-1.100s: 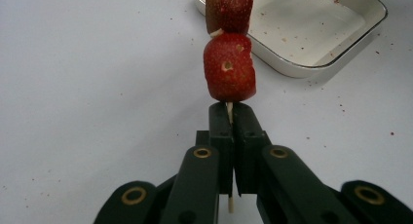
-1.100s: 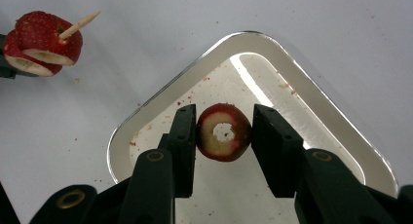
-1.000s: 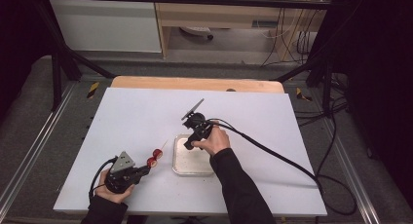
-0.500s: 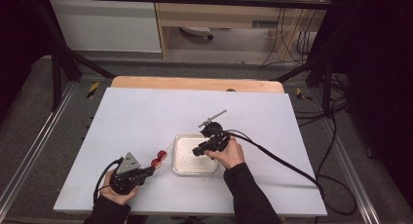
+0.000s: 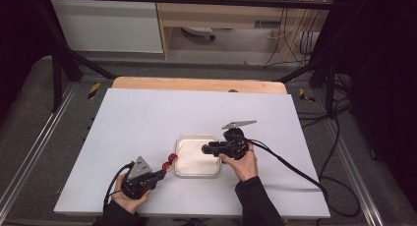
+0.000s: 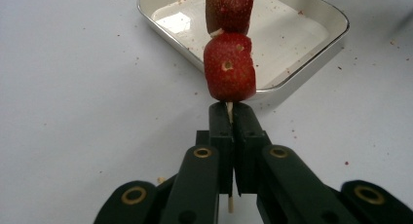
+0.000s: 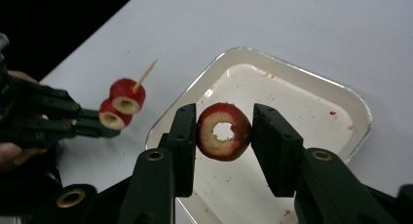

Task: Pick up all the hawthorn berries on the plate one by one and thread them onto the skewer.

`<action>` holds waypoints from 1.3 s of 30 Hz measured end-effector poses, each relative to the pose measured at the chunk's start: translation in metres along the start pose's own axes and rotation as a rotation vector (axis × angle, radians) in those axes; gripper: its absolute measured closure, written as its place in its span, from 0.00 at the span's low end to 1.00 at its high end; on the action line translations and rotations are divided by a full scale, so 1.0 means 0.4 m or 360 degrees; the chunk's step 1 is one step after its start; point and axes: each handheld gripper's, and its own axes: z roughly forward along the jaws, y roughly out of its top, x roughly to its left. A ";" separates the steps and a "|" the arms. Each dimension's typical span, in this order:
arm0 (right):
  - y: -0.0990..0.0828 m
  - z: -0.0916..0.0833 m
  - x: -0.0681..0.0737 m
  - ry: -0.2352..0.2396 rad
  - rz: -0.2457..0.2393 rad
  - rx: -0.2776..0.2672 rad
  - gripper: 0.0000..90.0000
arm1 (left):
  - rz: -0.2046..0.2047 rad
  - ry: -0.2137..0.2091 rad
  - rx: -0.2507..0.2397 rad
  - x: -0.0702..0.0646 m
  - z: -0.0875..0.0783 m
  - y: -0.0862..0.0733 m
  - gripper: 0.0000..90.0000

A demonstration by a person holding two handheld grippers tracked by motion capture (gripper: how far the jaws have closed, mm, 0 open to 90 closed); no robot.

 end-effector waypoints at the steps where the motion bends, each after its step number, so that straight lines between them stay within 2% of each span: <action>1: -0.003 -0.005 -0.002 0.0003 0.0001 -0.0031 0.70 | -0.0008 -0.0003 -0.0003 -0.003 0.001 0.001 0.97; 8: -0.023 -0.024 -0.009 0.0061 0.0115 -0.0255 0.70 | -0.0034 -0.0014 -0.0041 -0.034 0.014 0.014 0.97; 9: -0.025 -0.025 -0.010 0.0067 0.0128 -0.0286 0.70 | -0.0009 -0.0044 -0.0078 -0.037 0.021 0.017 0.97; 10: -0.027 -0.026 -0.010 0.0072 0.0145 -0.0318 0.70 | -0.0040 -0.0022 -0.0049 -0.044 0.019 0.018 0.97; 13: -0.028 -0.029 -0.010 0.0087 0.0170 -0.0408 0.70 | -0.0001 -0.0035 -0.0091 -0.053 0.029 0.027 0.97; 16: -0.026 -0.031 -0.008 0.0083 0.0198 -0.0488 0.70 | -0.0046 -0.0038 -0.0083 -0.071 0.032 0.033 0.97; 22: -0.015 -0.034 -0.007 0.0125 0.0270 -0.0662 0.70 | -0.0067 -0.0040 -0.0141 -0.090 0.040 0.048 0.97; 33: -0.006 -0.021 -0.008 0.0138 0.0354 -0.0886 0.70 | -0.0141 -0.0047 -0.0187 -0.091 0.053 0.084 0.97; 39: -0.008 -0.010 -0.009 0.0145 0.0364 -0.0950 0.70 | -0.0168 -0.0060 -0.0227 -0.096 0.062 0.112 0.97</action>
